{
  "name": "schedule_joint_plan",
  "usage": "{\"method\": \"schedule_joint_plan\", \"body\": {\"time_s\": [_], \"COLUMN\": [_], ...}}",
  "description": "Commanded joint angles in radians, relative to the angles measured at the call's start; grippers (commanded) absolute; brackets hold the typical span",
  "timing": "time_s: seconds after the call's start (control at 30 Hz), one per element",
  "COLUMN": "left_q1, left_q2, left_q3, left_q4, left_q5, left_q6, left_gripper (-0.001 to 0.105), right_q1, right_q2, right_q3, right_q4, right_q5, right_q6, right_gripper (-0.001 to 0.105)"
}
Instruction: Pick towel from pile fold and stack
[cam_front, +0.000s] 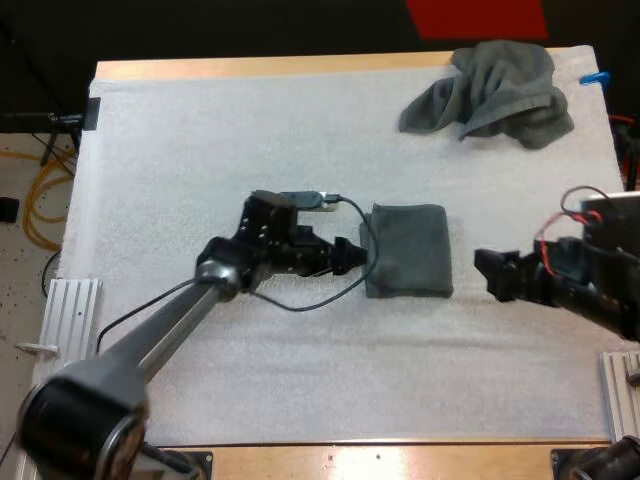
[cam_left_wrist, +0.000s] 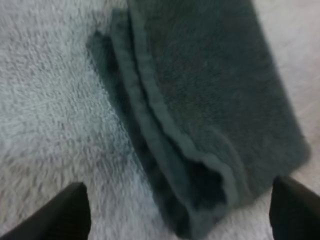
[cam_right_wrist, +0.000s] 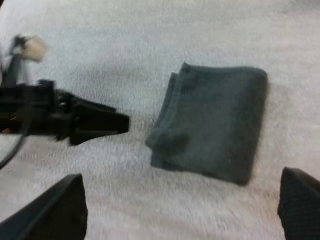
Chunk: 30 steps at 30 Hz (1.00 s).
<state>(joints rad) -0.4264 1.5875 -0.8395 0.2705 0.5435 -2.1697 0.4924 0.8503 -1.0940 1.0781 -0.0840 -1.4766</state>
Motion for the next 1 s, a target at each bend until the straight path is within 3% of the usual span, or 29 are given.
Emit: {"method": "schedule_joint_plan", "body": {"time_s": [0.0,0.33,0.53,0.67,0.8,0.9,0.97], "left_q1": [-0.011,-0.036,-0.058,-0.111,-0.136,-0.137,-0.132], "left_q2": [0.027,0.250,0.277,0.298,0.314,0.317,0.317], "left_q3": [-0.027,-0.179,-0.232,-0.273,-0.301,-0.308,-0.307], "left_q4": [-0.019,0.002,0.045,0.121,0.137,0.137,0.143], "left_q5": [-0.008,0.072,0.071,0.007,0.009,0.009,0.009], "left_q6": [-0.011,-0.111,-0.135,-0.135,-0.135,-0.141,-0.141], "left_gripper": [0.071,0.071,0.071,0.071,0.070,0.059,0.038], "right_q1": [0.003,0.003,0.003,0.003,0.003,0.003,0.003], "right_q2": [-0.024,-0.105,-0.105,-0.105,-0.105,-0.105,-0.105], "right_q3": [-0.009,-0.009,0.002,0.003,0.003,0.003,0.003], "right_q4": [0.031,0.096,0.108,0.108,0.111,0.111,0.111], "right_q5": [0.005,0.096,0.109,0.109,0.109,0.109,0.109], "right_q6": [0.004,0.053,0.053,0.060,0.060,0.060,0.060], "right_gripper": [0.075,0.075,0.075,0.075,0.075,0.075,0.075]}}
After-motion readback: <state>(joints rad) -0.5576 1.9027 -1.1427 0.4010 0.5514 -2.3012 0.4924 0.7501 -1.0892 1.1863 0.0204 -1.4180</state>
